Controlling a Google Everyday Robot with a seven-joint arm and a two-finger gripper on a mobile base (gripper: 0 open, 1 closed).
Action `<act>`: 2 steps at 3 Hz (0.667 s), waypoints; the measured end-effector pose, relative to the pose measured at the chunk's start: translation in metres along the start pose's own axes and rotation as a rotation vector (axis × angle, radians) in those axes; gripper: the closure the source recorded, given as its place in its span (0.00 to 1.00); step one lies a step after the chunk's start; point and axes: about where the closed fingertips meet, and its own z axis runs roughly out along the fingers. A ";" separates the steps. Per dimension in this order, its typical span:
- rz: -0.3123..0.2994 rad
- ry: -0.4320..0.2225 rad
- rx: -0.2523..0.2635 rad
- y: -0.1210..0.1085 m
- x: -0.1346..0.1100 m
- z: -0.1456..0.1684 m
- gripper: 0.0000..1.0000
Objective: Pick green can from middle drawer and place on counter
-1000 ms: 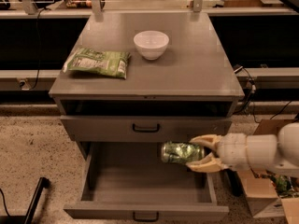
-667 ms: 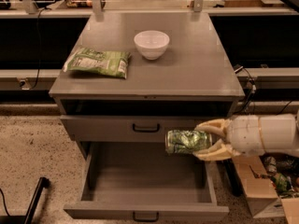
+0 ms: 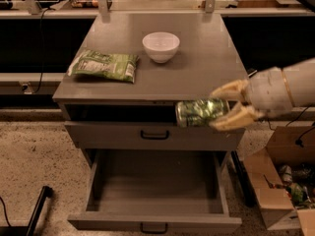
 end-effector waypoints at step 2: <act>0.085 -0.056 0.020 -0.098 -0.030 -0.009 1.00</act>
Offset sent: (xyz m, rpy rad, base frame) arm 0.1440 -0.0069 0.0764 0.1591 0.0833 -0.1180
